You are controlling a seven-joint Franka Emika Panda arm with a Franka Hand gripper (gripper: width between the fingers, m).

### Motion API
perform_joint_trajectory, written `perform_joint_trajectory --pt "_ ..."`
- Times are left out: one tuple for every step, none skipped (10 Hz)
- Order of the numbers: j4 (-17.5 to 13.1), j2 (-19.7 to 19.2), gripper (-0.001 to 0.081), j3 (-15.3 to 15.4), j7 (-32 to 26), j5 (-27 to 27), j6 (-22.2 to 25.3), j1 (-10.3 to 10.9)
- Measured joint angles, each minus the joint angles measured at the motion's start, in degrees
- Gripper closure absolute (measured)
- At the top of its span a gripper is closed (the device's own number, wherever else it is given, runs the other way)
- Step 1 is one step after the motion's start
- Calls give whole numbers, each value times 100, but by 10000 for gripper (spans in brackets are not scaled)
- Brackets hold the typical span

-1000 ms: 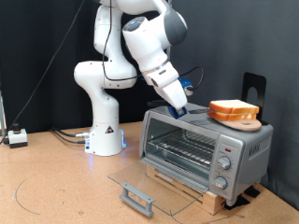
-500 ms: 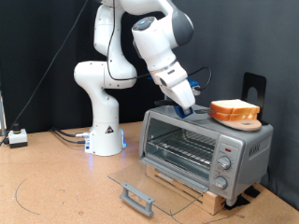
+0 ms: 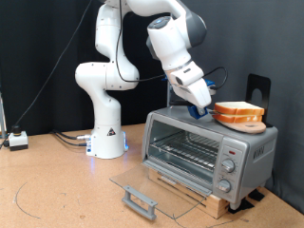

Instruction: Make a piece of toast with the oven

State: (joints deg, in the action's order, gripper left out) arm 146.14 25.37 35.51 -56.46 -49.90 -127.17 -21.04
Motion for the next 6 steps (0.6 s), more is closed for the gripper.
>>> perform_joint_trajectory --pt "-19 0 411 101 102 -15 -58 5" --pt "-39 0 411 189 201 -26 -108 7" --pt "-52 0 411 258 280 -32 -148 7" --pt "-65 -1 411 302 353 -33 -161 6" --pt "-72 -2 411 322 412 -33 -161 6" --pt "-72 -5 411 322 427 -90 -150 3"
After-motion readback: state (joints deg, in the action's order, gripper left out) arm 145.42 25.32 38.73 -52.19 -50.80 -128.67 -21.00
